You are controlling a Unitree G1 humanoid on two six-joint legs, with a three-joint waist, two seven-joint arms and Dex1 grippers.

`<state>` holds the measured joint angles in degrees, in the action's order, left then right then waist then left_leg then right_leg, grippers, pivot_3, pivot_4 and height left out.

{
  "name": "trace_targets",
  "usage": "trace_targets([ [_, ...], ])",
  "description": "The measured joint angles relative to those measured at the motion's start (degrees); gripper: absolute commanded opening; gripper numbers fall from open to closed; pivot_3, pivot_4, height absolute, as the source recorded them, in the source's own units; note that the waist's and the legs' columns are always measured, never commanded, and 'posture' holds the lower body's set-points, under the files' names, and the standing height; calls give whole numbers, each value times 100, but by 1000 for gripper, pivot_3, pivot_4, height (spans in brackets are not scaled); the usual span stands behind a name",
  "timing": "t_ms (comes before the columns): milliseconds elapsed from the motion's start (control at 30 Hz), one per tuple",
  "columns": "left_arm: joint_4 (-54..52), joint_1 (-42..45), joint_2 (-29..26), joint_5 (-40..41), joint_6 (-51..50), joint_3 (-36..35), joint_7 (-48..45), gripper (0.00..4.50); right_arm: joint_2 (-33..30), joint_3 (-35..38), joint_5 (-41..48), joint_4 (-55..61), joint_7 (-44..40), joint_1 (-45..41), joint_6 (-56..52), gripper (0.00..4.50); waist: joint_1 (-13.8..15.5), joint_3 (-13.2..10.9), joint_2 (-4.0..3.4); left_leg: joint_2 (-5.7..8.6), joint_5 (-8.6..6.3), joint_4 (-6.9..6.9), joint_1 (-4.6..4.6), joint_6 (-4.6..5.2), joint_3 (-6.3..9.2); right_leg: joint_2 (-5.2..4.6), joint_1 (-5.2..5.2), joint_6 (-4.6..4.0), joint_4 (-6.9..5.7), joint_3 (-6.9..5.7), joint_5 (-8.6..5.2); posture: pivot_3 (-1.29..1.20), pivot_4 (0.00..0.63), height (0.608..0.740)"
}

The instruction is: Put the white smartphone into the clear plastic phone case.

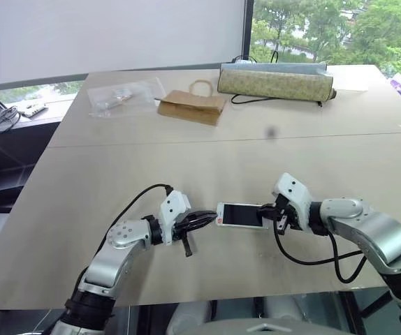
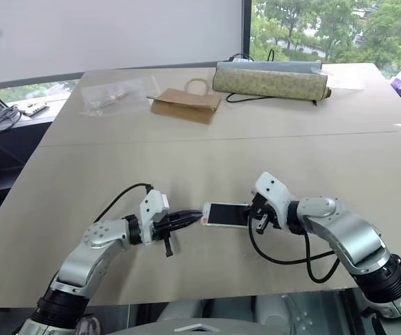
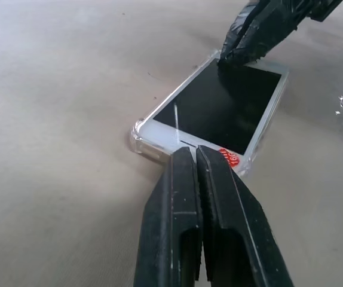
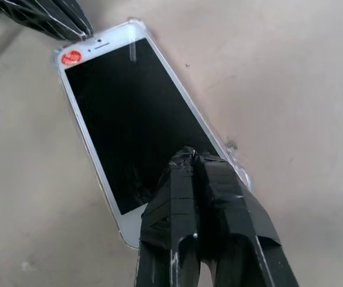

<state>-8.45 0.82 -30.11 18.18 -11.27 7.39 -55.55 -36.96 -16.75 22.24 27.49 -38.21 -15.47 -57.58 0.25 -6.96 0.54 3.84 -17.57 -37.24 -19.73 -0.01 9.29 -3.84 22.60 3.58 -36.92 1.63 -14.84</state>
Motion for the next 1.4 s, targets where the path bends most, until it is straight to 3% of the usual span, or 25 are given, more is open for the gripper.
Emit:
trace_targets([
  [333,-33,-96,-75,1,-21,-17,47,111,190,-10,-179,-211,59,217,517,0,-50,55,6,-1,-11,3,18,19,3,4,-18,1,0,-1,0,0,150,740],
  [467,-66,-93,-83,4,-19,-14,46,111,217,258,-101,-110,-6,418,772,0,-65,32,-28,0,-11,1,9,19,4,8,-16,1,0,-1,0,0,150,740],
  [867,-85,-42,-86,-4,-21,-3,14,111,-637,715,626,716,-483,709,252,0,-28,-70,-52,1,1,6,-27,-1,9,-5,11,1,15,-8,0,0,150,740],
  [1400,-309,-24,-157,1,-381,-2,84,111,-1222,-705,-281,532,-757,-267,416,0,-36,-63,-23,1,4,4,-14,-6,11,-4,4,1,15,-11,0,0,150,740],
])
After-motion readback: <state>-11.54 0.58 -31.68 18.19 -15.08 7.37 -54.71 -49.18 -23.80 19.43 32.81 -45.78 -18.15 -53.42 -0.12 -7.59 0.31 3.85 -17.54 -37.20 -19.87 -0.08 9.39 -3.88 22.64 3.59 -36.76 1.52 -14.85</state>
